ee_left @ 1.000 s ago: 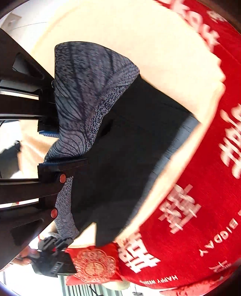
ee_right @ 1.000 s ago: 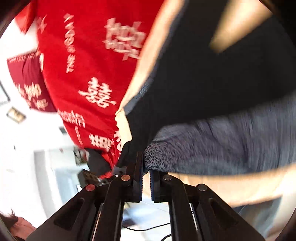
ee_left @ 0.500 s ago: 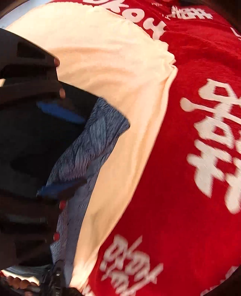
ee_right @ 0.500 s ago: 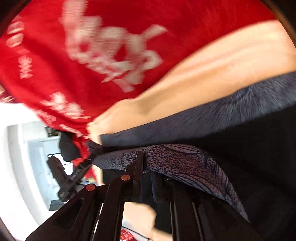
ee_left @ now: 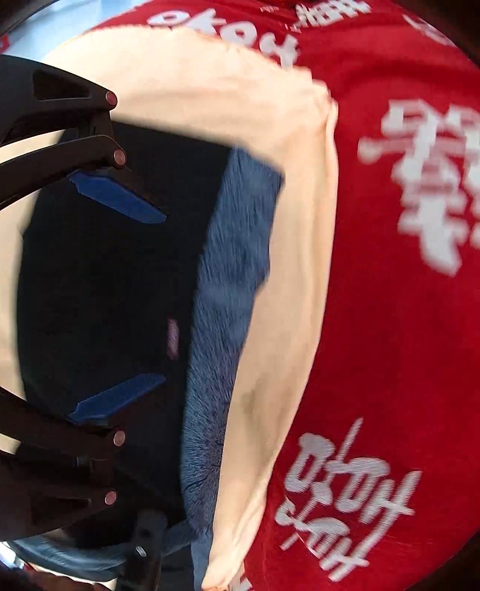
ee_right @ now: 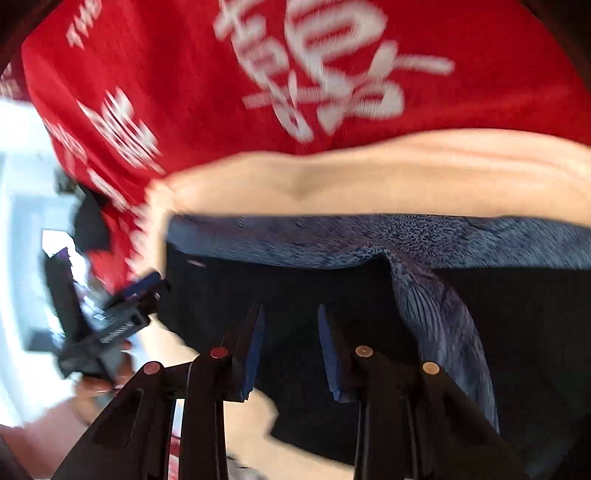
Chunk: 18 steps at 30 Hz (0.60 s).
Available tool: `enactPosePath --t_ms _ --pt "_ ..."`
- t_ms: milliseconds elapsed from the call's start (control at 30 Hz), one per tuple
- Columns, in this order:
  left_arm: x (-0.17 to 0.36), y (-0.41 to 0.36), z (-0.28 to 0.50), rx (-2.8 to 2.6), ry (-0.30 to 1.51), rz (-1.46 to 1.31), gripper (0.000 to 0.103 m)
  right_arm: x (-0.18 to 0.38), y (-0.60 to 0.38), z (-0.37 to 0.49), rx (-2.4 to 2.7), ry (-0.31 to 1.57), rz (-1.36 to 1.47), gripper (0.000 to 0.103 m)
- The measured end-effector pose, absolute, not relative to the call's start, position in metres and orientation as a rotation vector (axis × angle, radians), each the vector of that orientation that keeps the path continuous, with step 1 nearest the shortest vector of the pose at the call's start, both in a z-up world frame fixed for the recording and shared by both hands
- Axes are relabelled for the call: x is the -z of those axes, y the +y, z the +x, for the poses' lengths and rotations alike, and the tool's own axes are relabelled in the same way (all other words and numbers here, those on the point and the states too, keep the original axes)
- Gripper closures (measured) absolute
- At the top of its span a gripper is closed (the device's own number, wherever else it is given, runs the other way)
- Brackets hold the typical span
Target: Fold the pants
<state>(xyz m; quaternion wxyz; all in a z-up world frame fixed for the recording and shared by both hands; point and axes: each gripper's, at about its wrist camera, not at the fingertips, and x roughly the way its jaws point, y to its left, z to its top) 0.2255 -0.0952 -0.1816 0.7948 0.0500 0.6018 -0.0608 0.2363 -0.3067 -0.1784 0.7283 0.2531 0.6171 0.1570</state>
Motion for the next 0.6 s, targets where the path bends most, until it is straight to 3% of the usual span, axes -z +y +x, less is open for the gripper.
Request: enactPosePath --t_ms 67,267,333,400,600 --pt "0.203 -0.105 0.241 0.080 1.295 0.099 0.019 0.192 -0.303 0.252 -0.293 1.359 0.486 0.070" --pt "0.219 -0.114 0.272 -0.003 1.288 0.133 0.016 0.179 -0.322 0.270 -0.278 1.272 0.659 0.069" --pt "0.208 -0.116 0.267 -0.001 1.298 0.151 0.016 0.164 -0.325 0.258 -0.288 1.240 0.669 0.051" --pt "0.193 -0.120 0.256 0.030 1.300 0.167 0.016 0.151 -0.335 0.234 -0.295 1.208 0.697 0.043" --pt "0.164 -0.140 0.181 0.168 1.334 0.248 0.016 0.151 -0.405 0.130 -0.210 1.220 0.829 0.042"
